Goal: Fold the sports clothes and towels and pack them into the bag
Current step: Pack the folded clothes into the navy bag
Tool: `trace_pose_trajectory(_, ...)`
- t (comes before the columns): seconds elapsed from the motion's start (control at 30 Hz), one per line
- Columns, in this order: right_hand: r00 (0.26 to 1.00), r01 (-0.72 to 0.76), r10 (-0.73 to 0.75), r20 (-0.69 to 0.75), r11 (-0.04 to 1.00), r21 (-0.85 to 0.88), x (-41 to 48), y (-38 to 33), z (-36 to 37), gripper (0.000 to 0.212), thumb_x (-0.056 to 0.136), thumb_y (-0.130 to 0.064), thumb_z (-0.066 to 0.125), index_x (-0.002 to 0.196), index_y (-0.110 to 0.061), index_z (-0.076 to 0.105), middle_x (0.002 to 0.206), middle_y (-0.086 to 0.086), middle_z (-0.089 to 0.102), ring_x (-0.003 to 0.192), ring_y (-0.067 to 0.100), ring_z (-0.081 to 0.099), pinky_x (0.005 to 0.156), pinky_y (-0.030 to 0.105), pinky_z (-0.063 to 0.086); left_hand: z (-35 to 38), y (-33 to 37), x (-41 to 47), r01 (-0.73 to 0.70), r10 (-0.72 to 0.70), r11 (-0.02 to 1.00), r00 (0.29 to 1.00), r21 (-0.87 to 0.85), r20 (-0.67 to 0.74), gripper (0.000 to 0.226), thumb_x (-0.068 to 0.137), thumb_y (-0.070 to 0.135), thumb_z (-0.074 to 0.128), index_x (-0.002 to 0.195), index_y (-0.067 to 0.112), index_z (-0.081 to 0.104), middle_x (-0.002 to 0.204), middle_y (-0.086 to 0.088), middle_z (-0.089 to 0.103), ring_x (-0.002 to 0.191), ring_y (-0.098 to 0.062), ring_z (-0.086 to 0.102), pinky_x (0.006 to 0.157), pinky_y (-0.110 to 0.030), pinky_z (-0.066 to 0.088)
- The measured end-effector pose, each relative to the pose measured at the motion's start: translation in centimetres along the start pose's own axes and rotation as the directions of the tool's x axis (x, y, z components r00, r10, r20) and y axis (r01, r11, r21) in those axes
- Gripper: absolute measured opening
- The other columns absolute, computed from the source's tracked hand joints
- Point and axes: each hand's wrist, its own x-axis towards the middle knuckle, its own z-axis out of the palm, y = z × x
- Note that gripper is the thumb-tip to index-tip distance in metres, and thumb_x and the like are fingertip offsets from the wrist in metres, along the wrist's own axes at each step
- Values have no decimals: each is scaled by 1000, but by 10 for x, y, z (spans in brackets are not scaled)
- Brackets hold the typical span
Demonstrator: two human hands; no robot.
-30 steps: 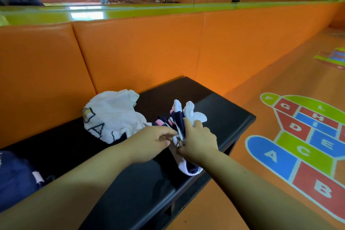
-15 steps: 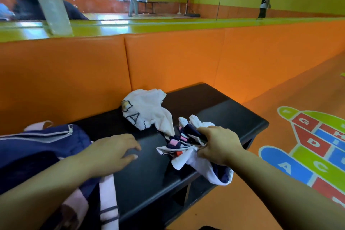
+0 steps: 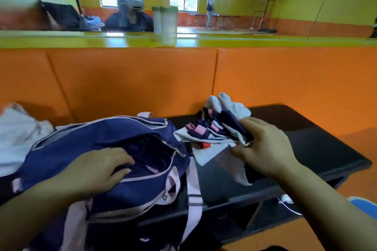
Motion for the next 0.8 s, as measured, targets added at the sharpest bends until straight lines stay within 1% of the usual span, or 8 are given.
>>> trace_pose_trajectory(0.1, 996, 85, -82, -32, 993, 85, 8, -34, 19, 47, 58, -51, 53, 102, -37, 62, 80, -15, 51, 69, 5, 40, 51, 21, 30, 5, -27, -31, 82, -86, 992, 995, 92, 41, 55, 84, 56, 18, 114, 40, 61, 115, 23, 59, 107, -8, 58, 74, -28, 45)
trace_pose_trajectory(0.2, 987, 162, -161, -17, 976, 145, 15, -69, 39, 49, 58, -52, 51, 105, -36, 59, 84, -13, 57, 70, 11, 48, 53, 29, 42, 3, -44, -51, 168, -193, 969, 973, 180, 126, 38, 99, 44, 27, 133, 42, 43, 132, 22, 48, 123, -5, 45, 92, -26, 40)
trace_pose_trajectory(0.27, 977, 208, -212, 12, 967, 147, 19, -90, 52, 52, 58, -52, 50, 108, -38, 58, 89, -12, 60, 77, 15, 57, 55, 33, 47, 5, -58, -60, 202, -234, 956, 962, 212, 141, 39, 100, 41, 29, 138, 41, 38, 133, 18, 49, 122, -10, 47, 86, -27, 38)
trace_pose_trajectory(0.3, 972, 226, -233, 38, 964, 137, 21, -100, 59, 55, 58, -53, 49, 110, -38, 59, 93, -12, 61, 80, 16, 59, 55, 33, 47, 8, -66, -64, 215, -251, 950, 957, 228, 146, 38, 99, 40, 34, 137, 41, 41, 128, 15, 55, 117, -14, 51, 78, -30, 37)
trace_pose_trajectory(0.37, 958, 257, -268, 98, 960, 113, 25, -115, 71, 59, 58, -54, 47, 113, -40, 60, 98, -13, 63, 84, 16, 61, 56, 31, 48, 16, -83, -63, 152, -188, 936, 979, 319, 85, 33, 86, 40, 63, 119, 38, 62, 98, 10, 67, 88, -21, 62, 62, -30, 31)
trace_pose_trajectory(0.43, 938, 307, -315, 146, 949, 75, 29, -124, 82, 60, 58, -55, 46, 115, -40, 60, 101, -11, 64, 87, 19, 63, 57, 32, 50, 16, -88, -56, 69, -129, 872, 987, 484, 93, 35, 65, 42, 82, 97, 33, 72, 79, 5, 64, 71, -23, 58, 56, -30, 27)
trace_pose_trajectory(0.57, 877, 427, -411, 247, 904, -11, 40, -130, 96, 58, 58, -55, 51, 113, -39, 62, 101, -7, 66, 85, 22, 66, 53, 32, 52, 28, -96, -32, 157, -271, 847, 950, 508, 157, 45, 95, 40, 43, 138, 30, 32, 132, -6, 33, 117, -30, 33, 86, -39, 31)
trace_pose_trajectory(0.8, 767, 564, -522, 373, 826, -5, 43, -124, 115, 64, 52, -53, 46, 112, -36, 62, 97, -6, 68, 80, 22, 68, 45, 33, 52, 25, -120, -12, 97, -225, 867, 951, 488, 210, 67, 82, 8, 54, 134, 33, 22, 132, -5, 30, 112, -29, 36, 84, -39, 39)
